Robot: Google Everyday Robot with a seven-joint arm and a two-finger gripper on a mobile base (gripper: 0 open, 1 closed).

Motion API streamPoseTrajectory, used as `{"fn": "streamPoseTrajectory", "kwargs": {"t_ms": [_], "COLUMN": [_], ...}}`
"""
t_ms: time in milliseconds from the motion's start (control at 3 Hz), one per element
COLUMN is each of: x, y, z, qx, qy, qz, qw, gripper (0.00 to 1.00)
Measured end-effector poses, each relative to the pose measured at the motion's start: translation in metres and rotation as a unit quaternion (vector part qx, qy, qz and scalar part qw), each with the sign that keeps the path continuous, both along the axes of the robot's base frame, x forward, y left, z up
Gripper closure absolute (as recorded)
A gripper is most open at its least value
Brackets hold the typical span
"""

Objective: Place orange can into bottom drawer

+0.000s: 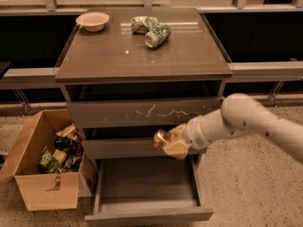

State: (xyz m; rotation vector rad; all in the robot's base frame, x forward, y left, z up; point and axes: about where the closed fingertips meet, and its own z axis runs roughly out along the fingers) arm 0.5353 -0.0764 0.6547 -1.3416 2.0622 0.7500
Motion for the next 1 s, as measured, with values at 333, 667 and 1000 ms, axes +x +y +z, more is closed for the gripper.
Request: {"fn": "streamPoseTrajectory", "kwargs": {"t_ms": [333, 667, 1000], "x": [-0.022, -0.022, -0.016], "y": [0.008, 0.008, 0.009], "z": [-0.09, -0.09, -0.12], "qx": [0.009, 0.009, 0.0], "qy": [0.051, 0.051, 0.044], "qz": [0.006, 0.006, 0.029], "qw": [0.9986, 0.9986, 0.9986], "gripper": [1.0, 1.0, 1.0]}}
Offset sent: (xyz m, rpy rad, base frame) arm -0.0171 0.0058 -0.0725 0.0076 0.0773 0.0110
